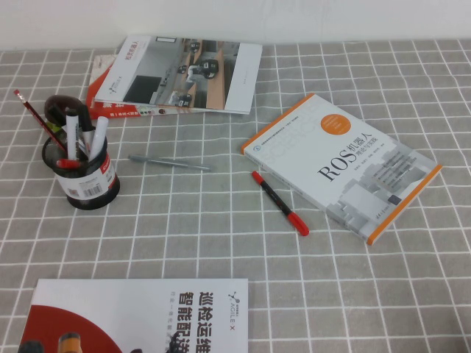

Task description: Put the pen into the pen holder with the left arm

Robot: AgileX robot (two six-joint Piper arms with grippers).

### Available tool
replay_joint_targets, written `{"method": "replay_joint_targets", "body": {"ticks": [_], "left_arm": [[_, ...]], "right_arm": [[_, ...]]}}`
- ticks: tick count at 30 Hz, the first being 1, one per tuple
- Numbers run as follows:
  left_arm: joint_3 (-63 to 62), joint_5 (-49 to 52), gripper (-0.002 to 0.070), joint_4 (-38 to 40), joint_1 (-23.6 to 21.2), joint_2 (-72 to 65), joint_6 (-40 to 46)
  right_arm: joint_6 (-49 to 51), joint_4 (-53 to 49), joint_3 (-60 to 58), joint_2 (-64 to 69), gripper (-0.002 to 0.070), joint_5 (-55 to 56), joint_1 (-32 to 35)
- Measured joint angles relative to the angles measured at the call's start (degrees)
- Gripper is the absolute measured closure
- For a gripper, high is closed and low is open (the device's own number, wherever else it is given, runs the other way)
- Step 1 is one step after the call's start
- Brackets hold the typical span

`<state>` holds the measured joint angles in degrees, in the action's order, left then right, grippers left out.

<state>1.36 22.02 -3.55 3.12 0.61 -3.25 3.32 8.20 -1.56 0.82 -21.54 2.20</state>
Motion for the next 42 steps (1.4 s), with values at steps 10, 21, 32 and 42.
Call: {"method": "replay_joint_targets", "body": {"ticks": [10, 21, 32, 42], "left_arm": [[0.0, 0.0, 0.0677, 0.0, 0.0, 0.0, 0.0], [0.0, 0.0, 0.0677, 0.27, 0.0, 0.0, 0.0], [0.0, -14.44, 0.0677, 15.67, 0.0, 0.0, -2.9], [0.0, -20.19, 0.0677, 19.65, 0.0, 0.0, -6.84]], "right_arm": [[0.0, 0.0, 0.0, 0.0, 0.0691, 0.0, 0.0], [0.0, 0.0, 0.0, 0.0, 0.0691, 0.0, 0.0], [0.0, 0.0, 0.0, 0.0, 0.0691, 0.0, 0.0], [0.0, 0.0, 0.0, 0.0, 0.0691, 0.0, 0.0]]}}
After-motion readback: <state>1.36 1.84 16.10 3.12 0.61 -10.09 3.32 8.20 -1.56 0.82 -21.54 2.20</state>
